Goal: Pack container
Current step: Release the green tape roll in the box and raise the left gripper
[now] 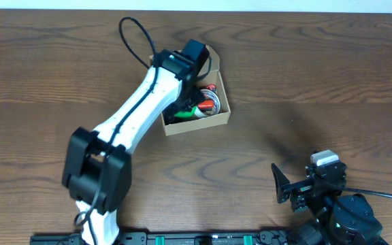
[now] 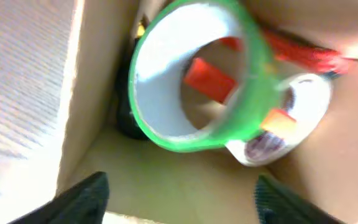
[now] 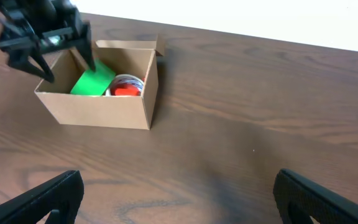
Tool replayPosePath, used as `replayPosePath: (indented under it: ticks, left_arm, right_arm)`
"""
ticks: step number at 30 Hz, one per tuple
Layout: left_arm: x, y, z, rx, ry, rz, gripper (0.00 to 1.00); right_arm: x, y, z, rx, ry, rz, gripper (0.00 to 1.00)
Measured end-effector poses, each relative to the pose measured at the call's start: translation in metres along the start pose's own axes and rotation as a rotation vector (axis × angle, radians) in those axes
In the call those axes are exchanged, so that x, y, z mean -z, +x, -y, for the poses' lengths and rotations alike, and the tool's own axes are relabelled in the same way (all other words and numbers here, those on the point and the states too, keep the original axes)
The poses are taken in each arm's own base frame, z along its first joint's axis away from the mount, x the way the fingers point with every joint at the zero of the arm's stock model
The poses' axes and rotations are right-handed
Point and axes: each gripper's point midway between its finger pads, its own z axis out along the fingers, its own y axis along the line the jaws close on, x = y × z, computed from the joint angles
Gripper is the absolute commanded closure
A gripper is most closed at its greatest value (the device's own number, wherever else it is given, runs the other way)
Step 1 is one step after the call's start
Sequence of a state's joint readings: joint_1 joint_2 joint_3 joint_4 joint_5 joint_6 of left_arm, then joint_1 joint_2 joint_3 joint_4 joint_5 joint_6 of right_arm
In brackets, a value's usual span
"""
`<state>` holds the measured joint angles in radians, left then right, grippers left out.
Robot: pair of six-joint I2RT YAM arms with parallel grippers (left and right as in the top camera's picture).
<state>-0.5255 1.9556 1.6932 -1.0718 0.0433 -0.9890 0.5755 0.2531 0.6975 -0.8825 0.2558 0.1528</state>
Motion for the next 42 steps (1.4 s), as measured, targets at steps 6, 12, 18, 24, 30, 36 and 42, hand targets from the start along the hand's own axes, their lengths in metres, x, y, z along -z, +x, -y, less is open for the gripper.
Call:
replayPosePath:
  ticks: [6, 12, 18, 24, 30, 36, 42]
  left_arm:
    - [0.06, -0.012, 0.011, 0.0, 0.123, 0.124, 0.05]
    - [0.112, -0.021, 0.009, 0.008, 0.192, 0.25, 0.05]
    - [0.146, -0.023, 0.004, -0.01, 0.24, 0.32, 0.05]
    - [0.188, -0.017, 0.0, -0.022, 0.325, 0.374, 0.04]
    - [0.201, -0.012, -0.006, -0.032, 0.339, 0.384, 0.05]
    - [0.194, -0.006, -0.017, -0.034, 0.29, 0.351, 0.05]
    - [0.191, -0.003, -0.021, -0.037, 0.272, 0.339, 0.04]
  right_arm:
    - [0.0, 0.0, 0.0, 0.0, 0.0, 0.0, 0.01]
    - [0.0, 0.0, 0.0, 0.0, 0.0, 0.0, 0.01]
    - [0.0, 0.0, 0.0, 0.0, 0.0, 0.0, 0.01]
    - [0.0, 0.0, 0.0, 0.0, 0.0, 0.0, 0.01]
    - [0.0, 0.0, 0.0, 0.0, 0.0, 0.0, 0.01]
    - [0.0, 0.0, 0.0, 0.0, 0.0, 0.0, 0.01]
    - [0.0, -0.007, -0.001, -0.007, -0.001, 0.027, 0.01]
